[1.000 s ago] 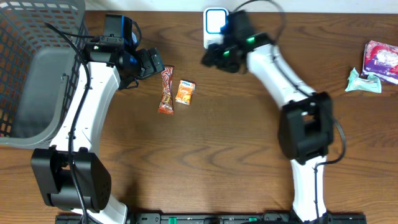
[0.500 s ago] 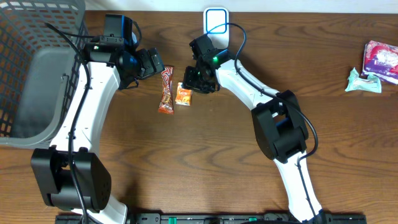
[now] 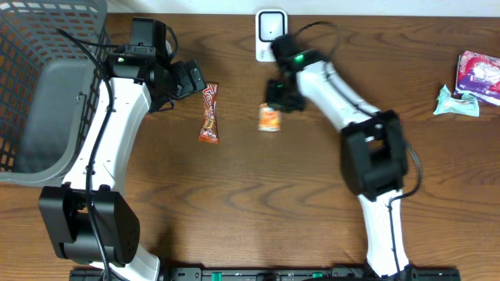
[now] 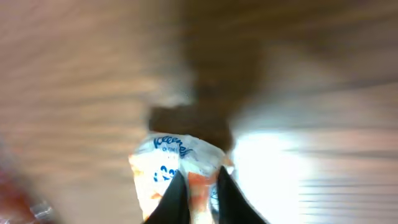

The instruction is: Scan the item barcode

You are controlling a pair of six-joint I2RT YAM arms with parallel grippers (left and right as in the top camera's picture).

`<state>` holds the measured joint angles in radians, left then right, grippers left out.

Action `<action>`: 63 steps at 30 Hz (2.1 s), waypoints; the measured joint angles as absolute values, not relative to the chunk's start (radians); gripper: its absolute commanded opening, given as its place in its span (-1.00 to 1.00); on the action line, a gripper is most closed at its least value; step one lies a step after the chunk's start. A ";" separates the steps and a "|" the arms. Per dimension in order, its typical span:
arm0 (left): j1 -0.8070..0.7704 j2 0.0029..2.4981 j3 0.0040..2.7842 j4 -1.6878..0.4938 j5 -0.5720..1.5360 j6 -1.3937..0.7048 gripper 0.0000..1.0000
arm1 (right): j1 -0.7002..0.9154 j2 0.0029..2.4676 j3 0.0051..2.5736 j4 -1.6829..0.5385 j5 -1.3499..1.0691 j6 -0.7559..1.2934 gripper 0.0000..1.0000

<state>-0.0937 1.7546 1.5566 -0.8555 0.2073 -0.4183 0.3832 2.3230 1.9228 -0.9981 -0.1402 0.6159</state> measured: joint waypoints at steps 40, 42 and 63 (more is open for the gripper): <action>-0.094 1.755 1.557 -0.855 0.207 -0.418 0.95 | 0.569 2.313 1.836 -1.002 0.337 0.525 -0.54; -0.094 1.755 1.557 -0.855 0.207 -0.418 0.96 | 0.569 2.313 1.836 -1.002 0.342 0.526 -0.57; -0.094 1.755 1.557 -0.855 0.207 -0.418 0.96 | 0.539 2.315 1.833 -0.957 0.443 0.533 -0.33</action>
